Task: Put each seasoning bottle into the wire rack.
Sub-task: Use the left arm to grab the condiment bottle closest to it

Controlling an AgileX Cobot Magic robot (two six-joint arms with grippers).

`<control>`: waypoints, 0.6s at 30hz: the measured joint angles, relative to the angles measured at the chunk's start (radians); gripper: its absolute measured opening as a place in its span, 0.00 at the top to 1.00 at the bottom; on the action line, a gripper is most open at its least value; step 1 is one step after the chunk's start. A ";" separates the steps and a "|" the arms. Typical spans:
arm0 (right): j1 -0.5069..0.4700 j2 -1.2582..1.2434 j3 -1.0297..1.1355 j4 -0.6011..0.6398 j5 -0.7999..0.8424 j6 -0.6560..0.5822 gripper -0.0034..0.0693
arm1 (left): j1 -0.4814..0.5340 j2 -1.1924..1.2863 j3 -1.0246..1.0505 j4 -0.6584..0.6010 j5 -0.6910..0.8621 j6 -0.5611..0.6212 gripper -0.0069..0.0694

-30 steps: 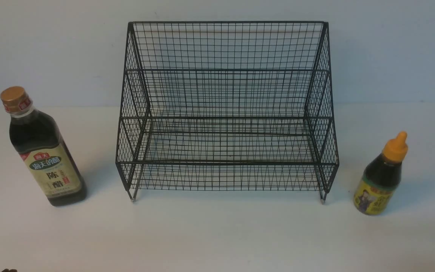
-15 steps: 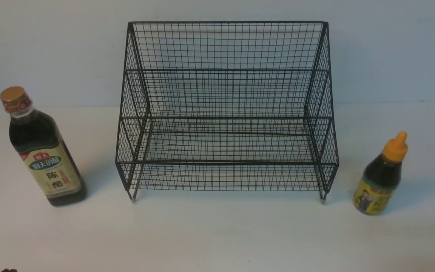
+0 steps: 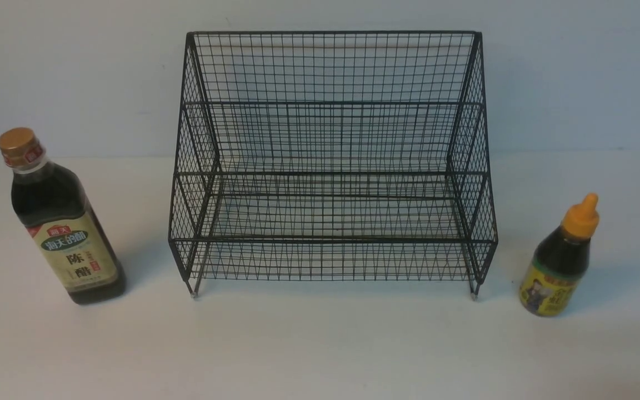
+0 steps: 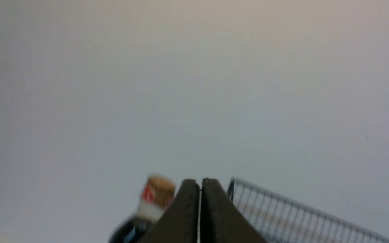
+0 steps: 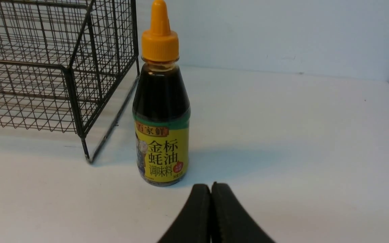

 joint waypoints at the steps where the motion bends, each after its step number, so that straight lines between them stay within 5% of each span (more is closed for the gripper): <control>1: 0.000 0.000 0.000 0.000 0.000 0.000 0.97 | 0.000 0.012 -0.003 0.000 -0.048 0.003 0.92; 13: 0.000 0.000 0.000 0.000 0.000 0.000 0.97 | 0.000 0.570 -0.269 0.024 -0.078 0.283 0.91; 18: 0.000 0.000 0.000 0.000 0.000 0.000 0.97 | 0.000 0.885 -0.438 0.029 -0.075 0.322 0.82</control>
